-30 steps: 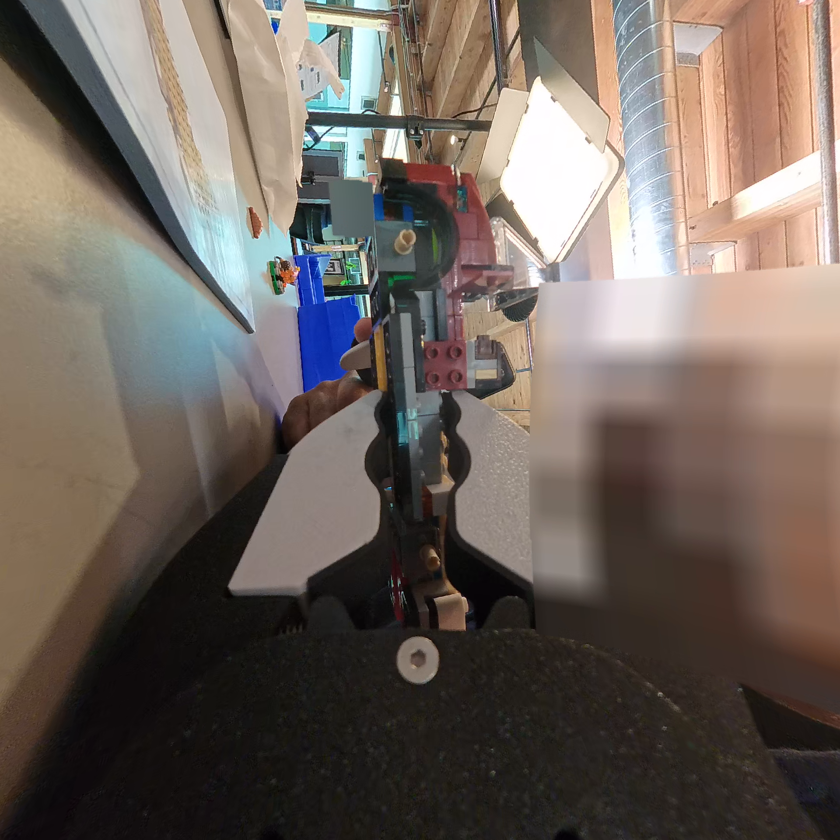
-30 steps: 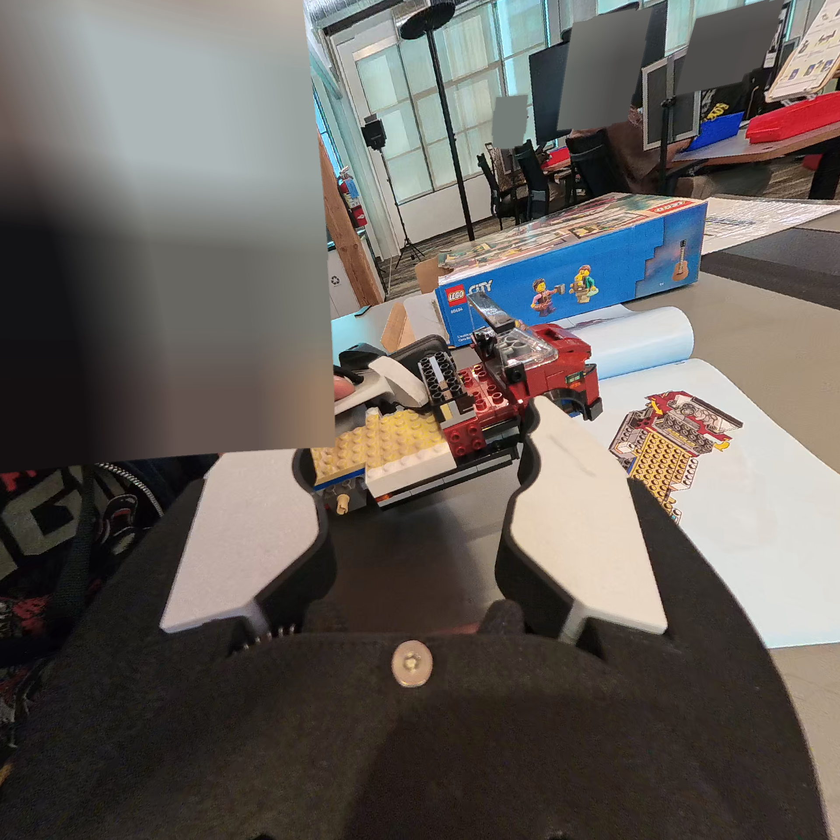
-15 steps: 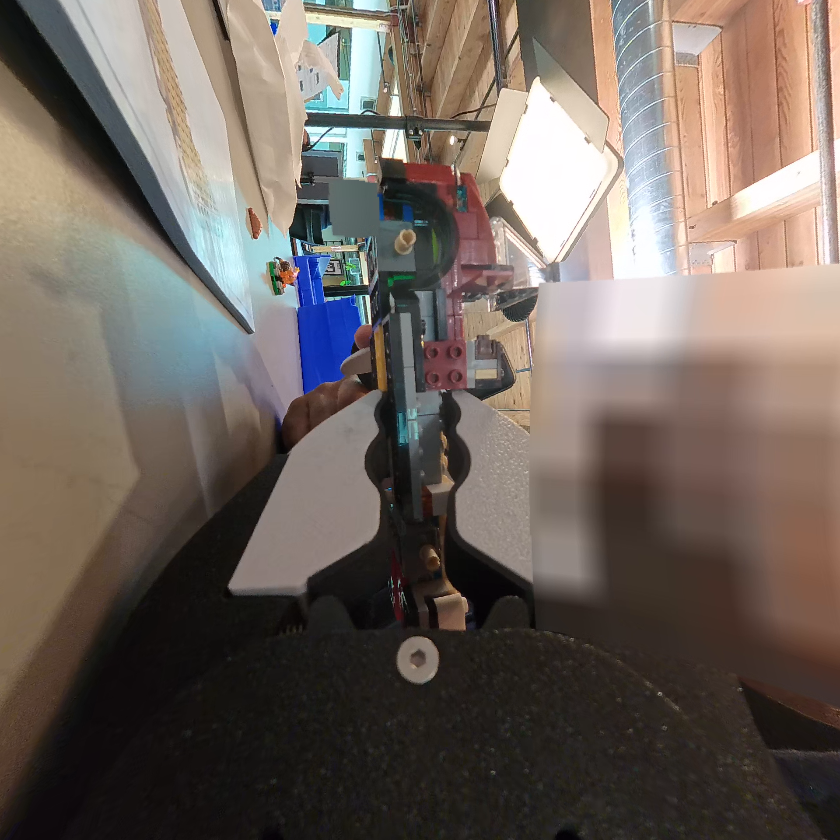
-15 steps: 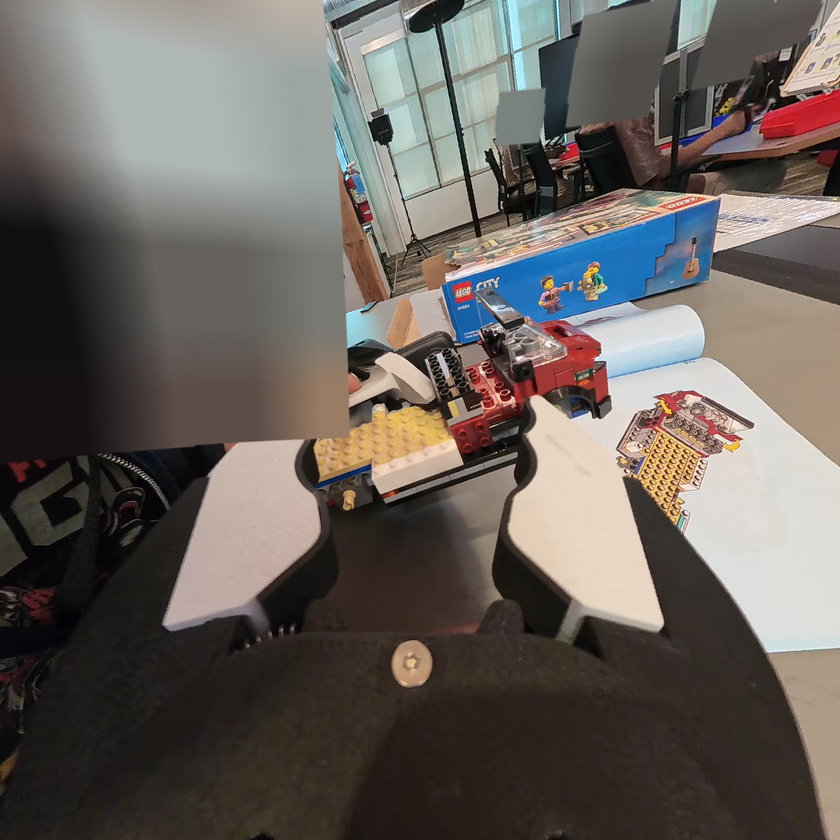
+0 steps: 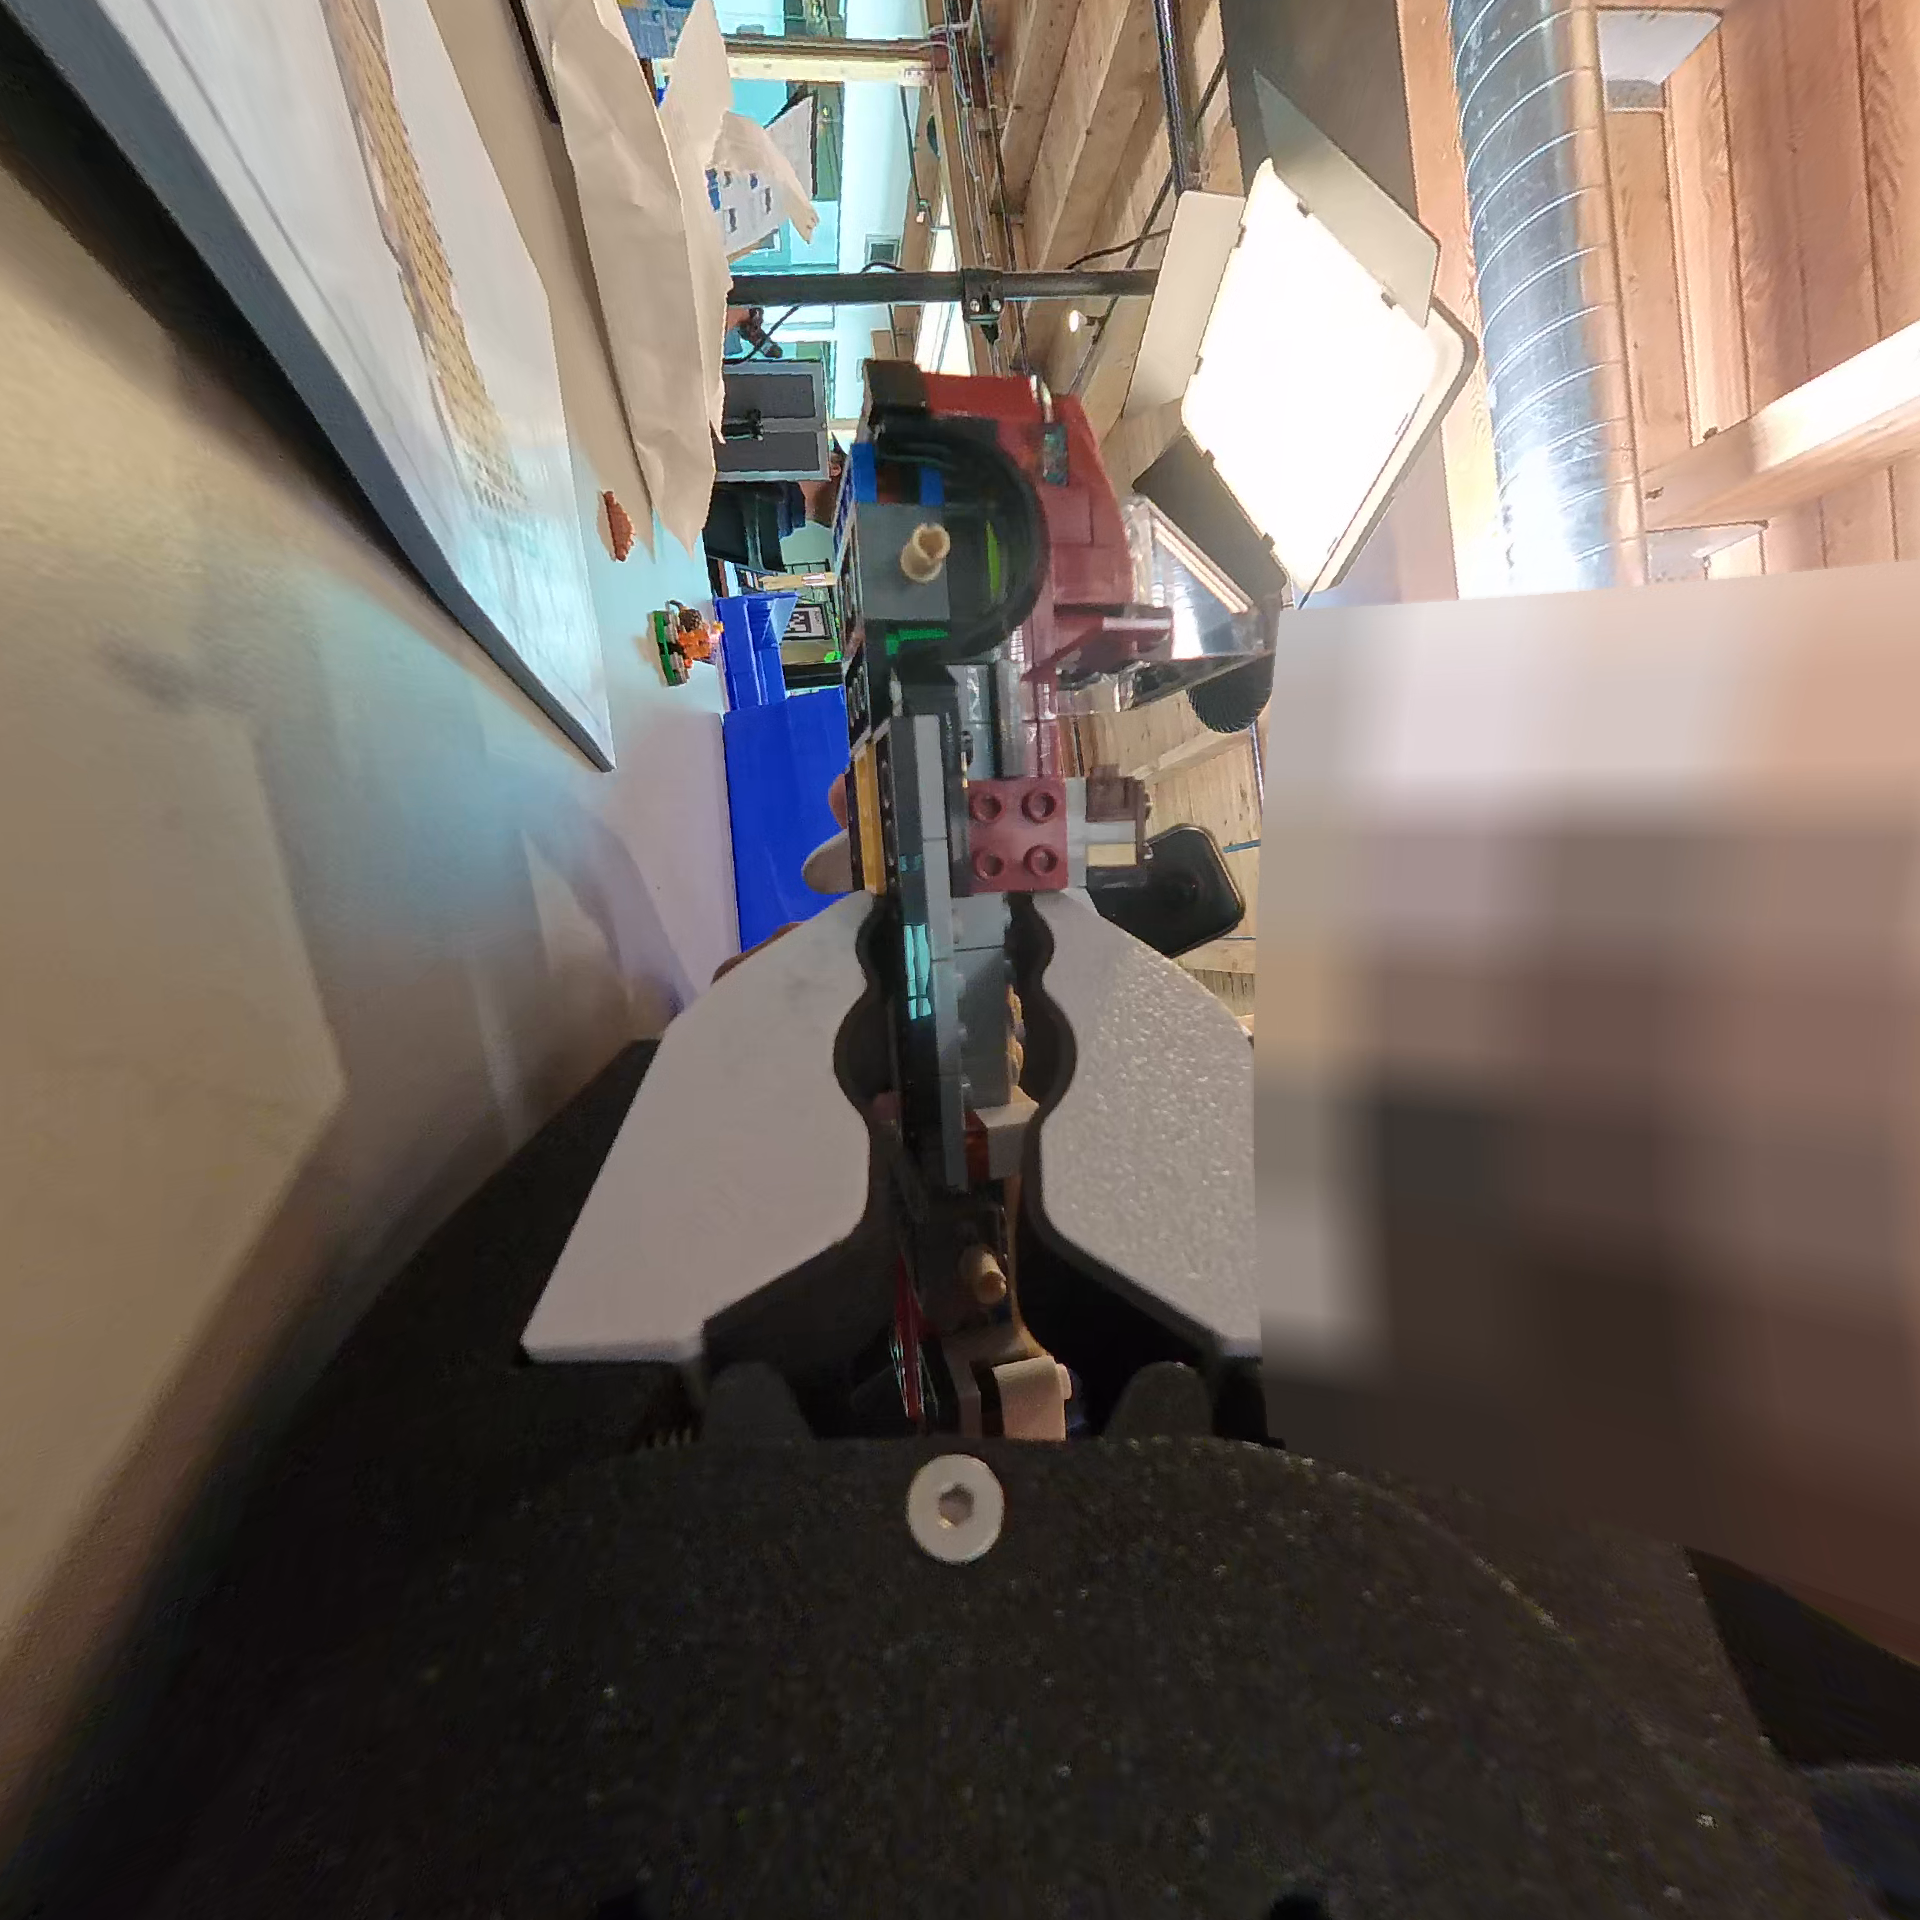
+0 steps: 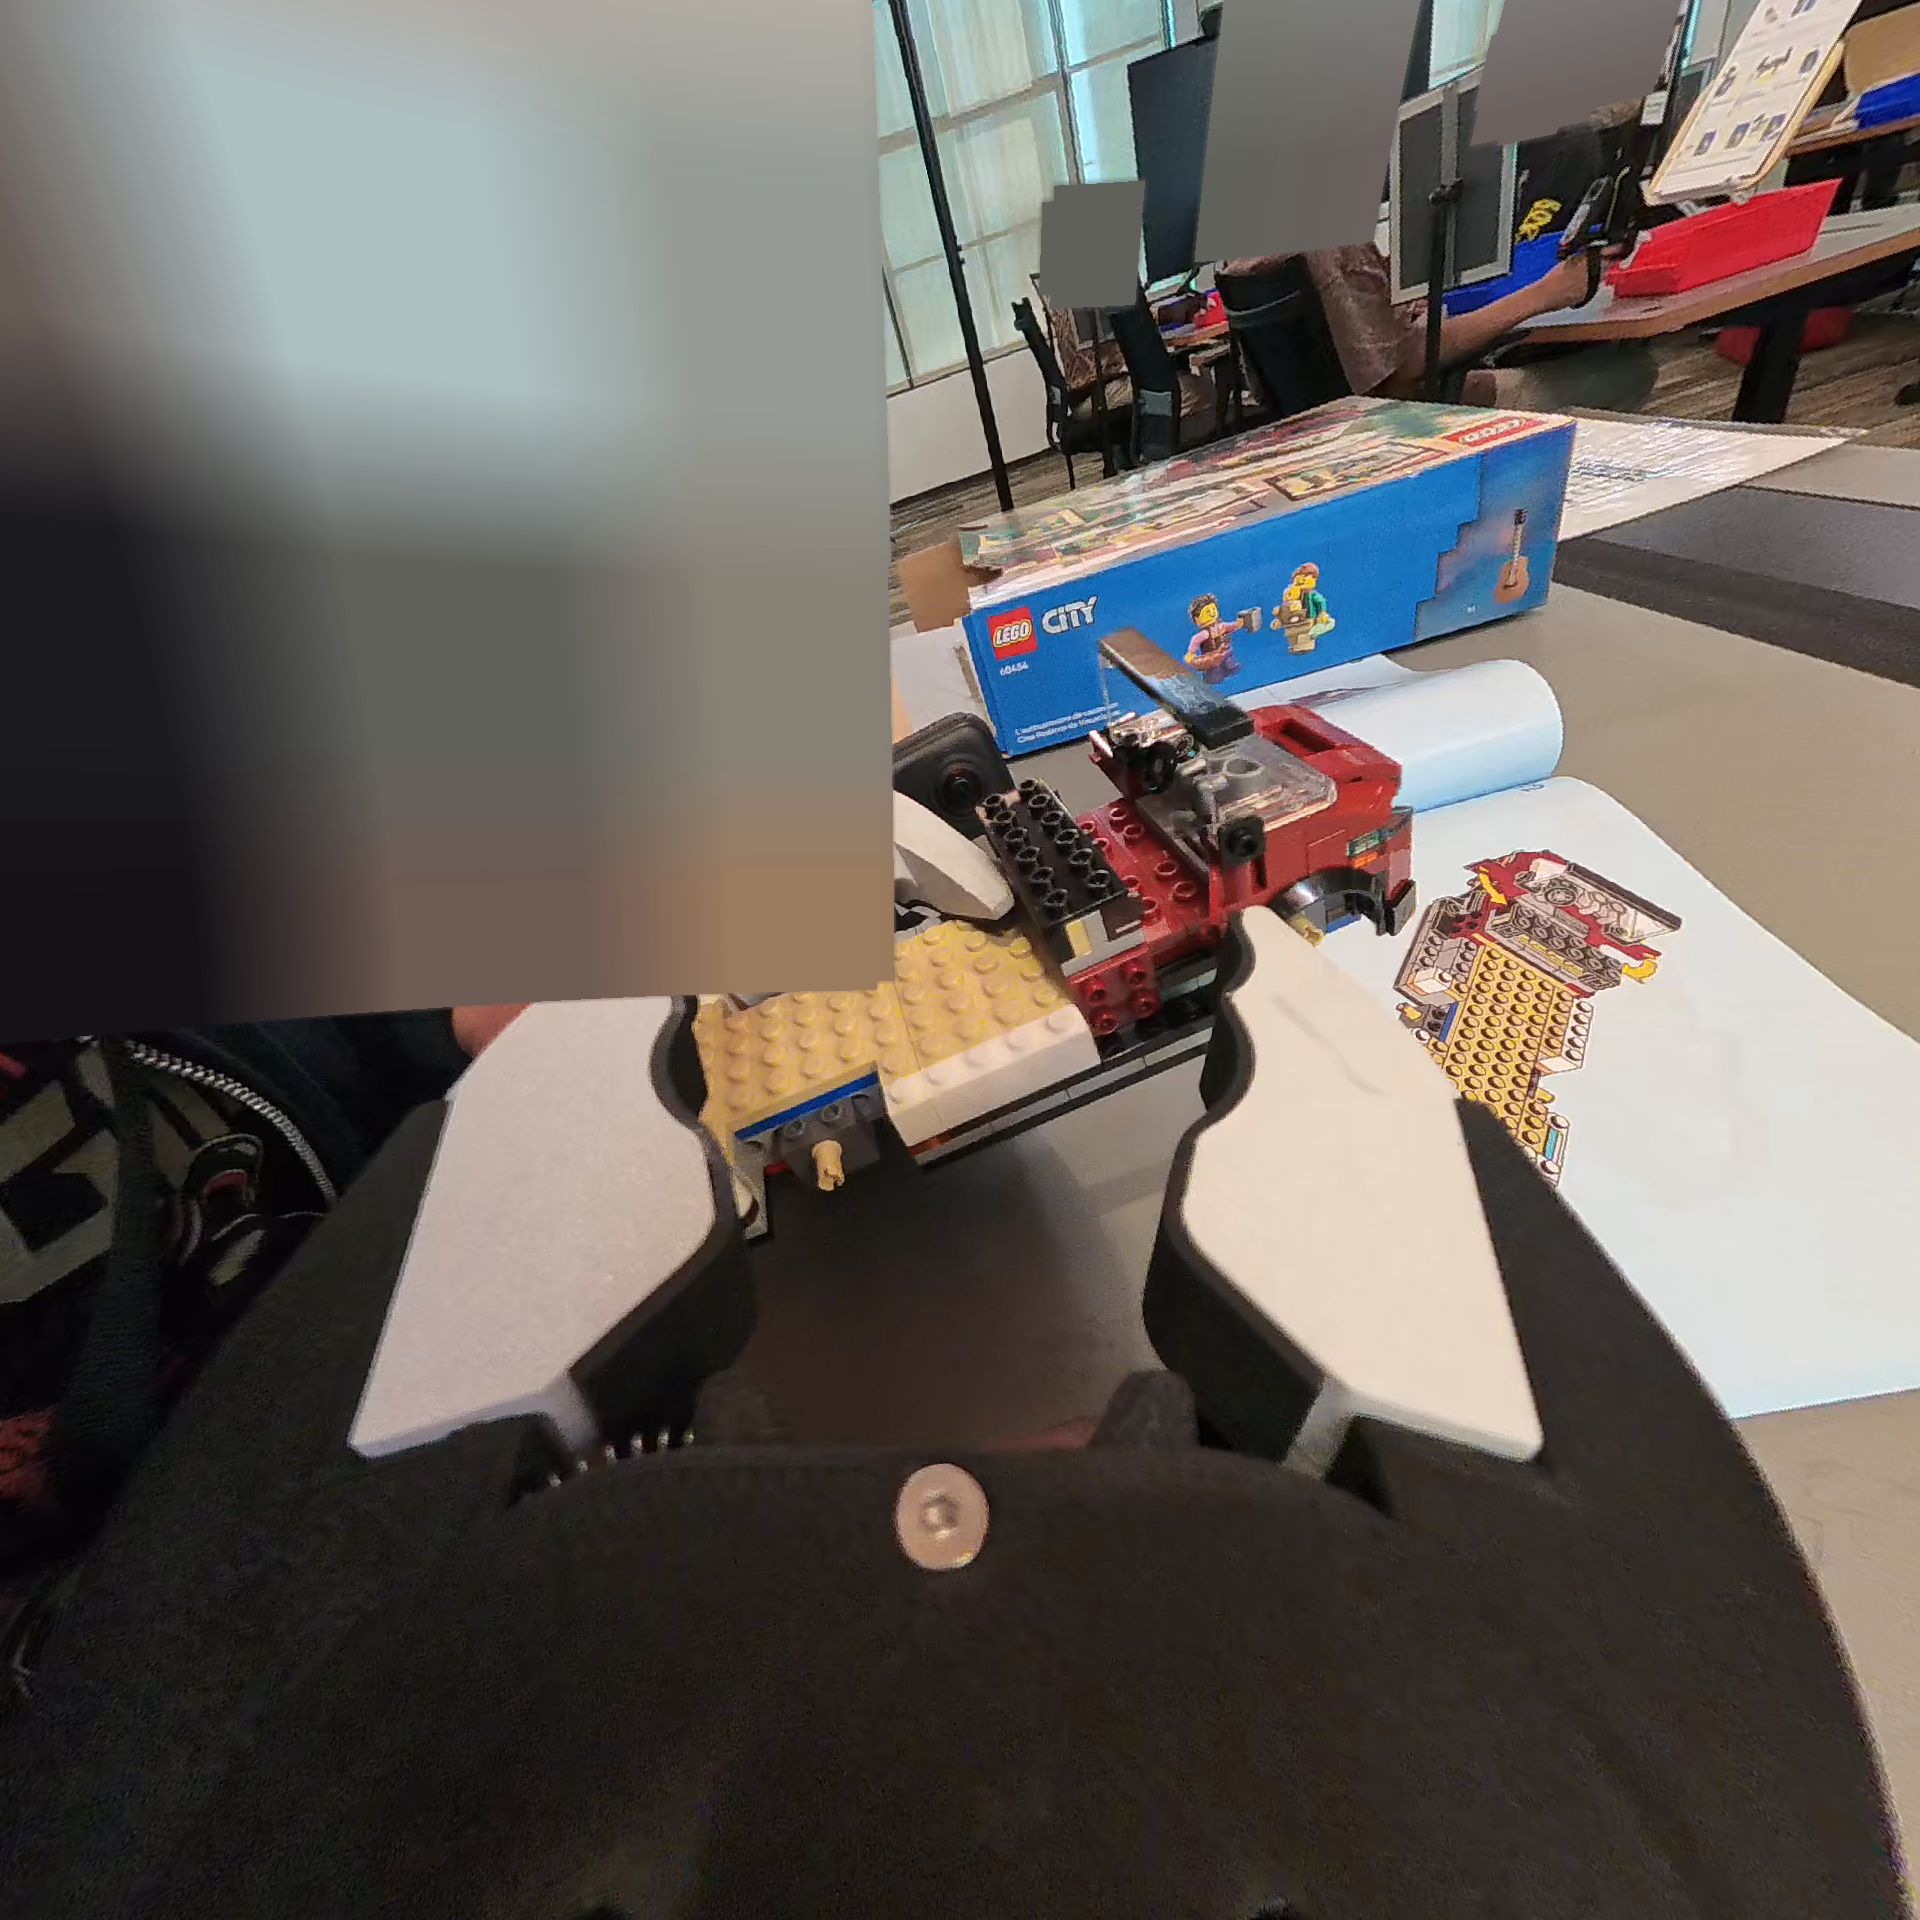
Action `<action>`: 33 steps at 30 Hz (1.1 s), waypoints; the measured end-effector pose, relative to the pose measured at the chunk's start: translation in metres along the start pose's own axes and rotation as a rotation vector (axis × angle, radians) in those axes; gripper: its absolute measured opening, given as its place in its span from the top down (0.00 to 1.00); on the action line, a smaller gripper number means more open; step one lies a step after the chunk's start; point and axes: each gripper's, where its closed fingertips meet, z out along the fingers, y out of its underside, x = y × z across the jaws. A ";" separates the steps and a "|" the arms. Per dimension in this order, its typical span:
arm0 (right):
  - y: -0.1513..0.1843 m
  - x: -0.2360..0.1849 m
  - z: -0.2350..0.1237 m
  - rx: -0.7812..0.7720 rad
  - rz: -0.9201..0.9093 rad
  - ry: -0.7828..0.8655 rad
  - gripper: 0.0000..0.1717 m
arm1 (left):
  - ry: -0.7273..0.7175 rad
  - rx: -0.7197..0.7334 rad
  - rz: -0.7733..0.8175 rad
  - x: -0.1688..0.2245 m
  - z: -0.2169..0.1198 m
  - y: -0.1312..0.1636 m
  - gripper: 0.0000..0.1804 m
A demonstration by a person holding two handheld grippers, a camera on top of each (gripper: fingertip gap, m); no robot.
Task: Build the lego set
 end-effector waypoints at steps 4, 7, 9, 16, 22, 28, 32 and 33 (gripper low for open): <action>0.001 -0.002 0.001 -0.002 -0.004 0.017 0.43 | -0.001 -0.001 0.001 0.000 0.000 0.000 0.88; 0.002 -0.003 0.003 -0.006 -0.012 0.035 0.42 | -0.004 0.000 0.002 0.000 0.000 0.000 0.88; 0.002 -0.003 0.004 -0.010 -0.016 0.048 0.41 | -0.006 0.000 0.003 -0.001 0.000 0.000 0.88; 0.000 0.001 0.000 0.008 0.008 0.072 0.47 | 0.010 -0.006 0.002 0.001 0.000 0.001 0.88; 0.003 -0.002 0.000 -0.012 -0.017 0.067 0.46 | 0.024 0.001 -0.003 0.003 -0.001 -0.001 0.88; 0.004 -0.003 0.001 -0.020 -0.042 0.074 0.45 | 0.022 -0.010 -0.003 0.003 0.000 0.001 0.88; 0.004 -0.003 0.001 -0.026 -0.066 0.083 0.45 | 0.018 -0.027 0.005 0.003 0.000 0.003 0.88; 0.004 -0.003 0.001 -0.027 -0.070 0.083 0.45 | 0.018 -0.029 0.006 0.003 0.000 0.004 0.88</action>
